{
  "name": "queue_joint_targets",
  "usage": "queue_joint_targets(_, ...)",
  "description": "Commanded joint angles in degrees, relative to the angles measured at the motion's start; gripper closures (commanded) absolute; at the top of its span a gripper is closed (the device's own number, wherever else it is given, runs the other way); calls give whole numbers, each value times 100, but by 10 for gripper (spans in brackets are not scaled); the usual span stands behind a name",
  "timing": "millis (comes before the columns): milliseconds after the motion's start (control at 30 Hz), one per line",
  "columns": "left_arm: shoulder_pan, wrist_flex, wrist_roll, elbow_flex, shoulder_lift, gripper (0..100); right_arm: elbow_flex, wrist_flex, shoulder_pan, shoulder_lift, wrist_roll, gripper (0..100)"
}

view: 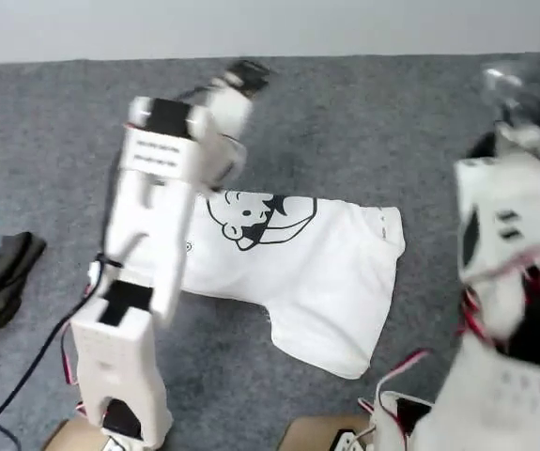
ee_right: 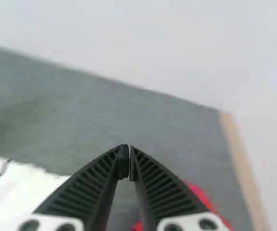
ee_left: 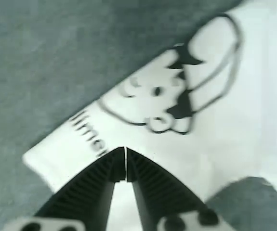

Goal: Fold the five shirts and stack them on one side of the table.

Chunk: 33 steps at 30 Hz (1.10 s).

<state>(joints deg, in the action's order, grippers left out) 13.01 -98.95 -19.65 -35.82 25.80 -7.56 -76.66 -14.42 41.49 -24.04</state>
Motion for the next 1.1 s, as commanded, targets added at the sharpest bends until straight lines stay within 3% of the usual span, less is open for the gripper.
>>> queue_joint_targets(0, 844, -149, 193, 330, -519, 988, -264, -13, -787, 479, 62, 989)
queue_joint_targets(200, 2127, -141, 193, 1279, -747, 961, -149, -22, -2044, 813, 53, 990)
queue_joint_targets(400, 2866, -141, 185, 1842, -791, 944, 325, -22, -2809, 1165, 53, 990)
queue_joint_targets(533, 3174, -114, 176, 2290, -791, 880, 642, -13, -2923, 1429, -158, 990)
queue_joint_targets(867, 3886, 281, 176, 3196, -756, 841, 1108, -13, -2923, 1921, -281, 990)
queue_joint_targets(1067, 3974, 527, 18, 3442, -756, 836, 1116, -22, -2923, 1938, -281, 990)
